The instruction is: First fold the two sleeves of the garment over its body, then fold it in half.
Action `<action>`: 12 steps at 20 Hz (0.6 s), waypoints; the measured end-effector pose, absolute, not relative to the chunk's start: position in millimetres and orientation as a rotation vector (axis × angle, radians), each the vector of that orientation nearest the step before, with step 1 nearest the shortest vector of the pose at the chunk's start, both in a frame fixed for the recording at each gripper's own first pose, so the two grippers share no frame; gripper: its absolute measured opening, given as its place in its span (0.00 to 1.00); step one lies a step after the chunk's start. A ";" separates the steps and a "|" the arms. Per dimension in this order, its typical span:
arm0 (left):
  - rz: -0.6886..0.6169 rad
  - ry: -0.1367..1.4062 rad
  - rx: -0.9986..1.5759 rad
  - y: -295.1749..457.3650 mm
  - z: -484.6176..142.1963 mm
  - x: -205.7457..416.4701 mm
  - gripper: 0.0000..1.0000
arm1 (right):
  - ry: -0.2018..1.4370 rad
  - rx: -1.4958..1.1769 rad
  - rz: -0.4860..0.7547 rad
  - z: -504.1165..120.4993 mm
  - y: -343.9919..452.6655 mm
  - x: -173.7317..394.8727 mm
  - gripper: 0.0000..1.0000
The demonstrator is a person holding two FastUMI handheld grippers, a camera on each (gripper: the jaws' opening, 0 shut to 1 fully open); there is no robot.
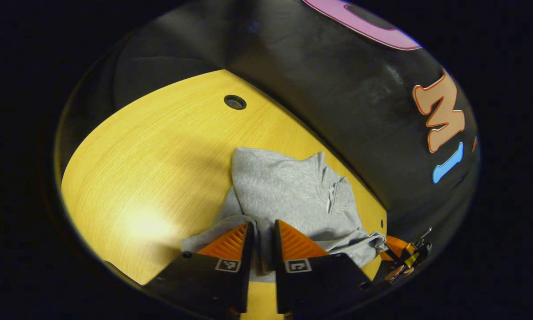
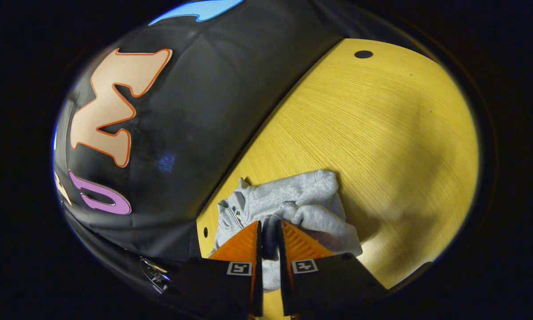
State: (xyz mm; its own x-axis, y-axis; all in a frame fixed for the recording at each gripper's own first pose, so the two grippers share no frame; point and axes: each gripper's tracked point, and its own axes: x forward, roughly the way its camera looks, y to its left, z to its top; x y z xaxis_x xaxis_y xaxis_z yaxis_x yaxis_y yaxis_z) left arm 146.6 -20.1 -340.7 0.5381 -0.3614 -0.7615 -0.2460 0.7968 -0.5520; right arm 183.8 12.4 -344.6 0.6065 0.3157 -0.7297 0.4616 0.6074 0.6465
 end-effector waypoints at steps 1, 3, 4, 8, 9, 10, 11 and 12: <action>-0.074 0.997 -0.653 -17.9 -335.8 150.8 0.41 | 0.942 0.934 -0.096 -340.8 10.9 186.7 0.24; -0.052 0.927 -0.580 -8.7 -322.6 162.3 0.80 | 0.900 0.900 -0.088 -326.9 5.7 192.6 0.62; -0.033 0.884 -0.535 -0.3 -313.6 168.8 1.00 | 0.863 0.860 -0.094 -319.0 -2.0 193.5 0.81; 0.006 0.715 -0.398 15.8 -264.1 181.8 0.96 | 0.729 0.689 -0.070 -282.1 -18.4 194.1 0.98; 0.011 0.672 -0.363 17.4 -248.2 182.1 0.96 | 0.697 0.635 -0.055 -271.2 -21.0 190.3 0.98; 0.012 0.645 -0.332 18.4 -237.4 179.9 0.96 | 0.667 0.590 -0.044 -260.8 -23.2 187.1 0.93; 0.010 0.609 -0.290 17.3 -223.5 176.6 0.96 | 0.623 0.538 -0.034 -246.5 -26.6 183.6 0.93; 0.006 0.583 -0.255 13.3 -214.7 174.6 0.96 | 0.586 0.494 -0.024 -235.2 -28.3 178.9 0.98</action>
